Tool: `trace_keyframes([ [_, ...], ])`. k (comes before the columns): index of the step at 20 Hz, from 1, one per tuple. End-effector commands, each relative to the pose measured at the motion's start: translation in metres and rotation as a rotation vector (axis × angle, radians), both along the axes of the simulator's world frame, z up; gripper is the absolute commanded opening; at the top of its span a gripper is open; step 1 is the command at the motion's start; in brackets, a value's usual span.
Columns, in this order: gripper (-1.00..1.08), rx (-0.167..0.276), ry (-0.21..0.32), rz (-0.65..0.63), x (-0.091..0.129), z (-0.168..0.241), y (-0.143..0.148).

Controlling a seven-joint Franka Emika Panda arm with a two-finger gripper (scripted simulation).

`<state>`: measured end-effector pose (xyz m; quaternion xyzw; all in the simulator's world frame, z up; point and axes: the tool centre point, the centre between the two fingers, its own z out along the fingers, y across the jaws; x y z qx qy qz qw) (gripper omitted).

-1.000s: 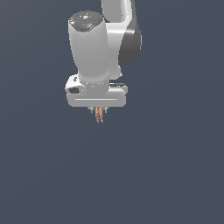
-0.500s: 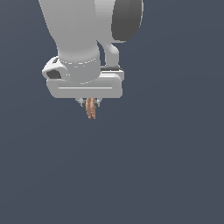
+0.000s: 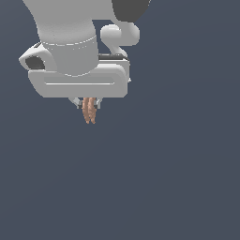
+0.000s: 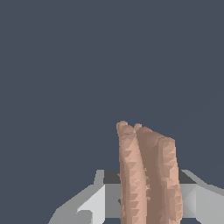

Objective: Pick up the object and move it to a goal position.

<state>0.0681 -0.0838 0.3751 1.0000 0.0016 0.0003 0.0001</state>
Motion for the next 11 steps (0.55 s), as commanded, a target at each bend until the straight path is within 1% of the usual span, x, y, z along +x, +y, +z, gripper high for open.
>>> trace_keyframes([
  [1,-1.00,0.000,0.001,0.000,0.0034,0.0067,-0.0018],
  [11,-1.00,0.000,0.001,0.000,0.0088,0.0167,-0.0045],
])
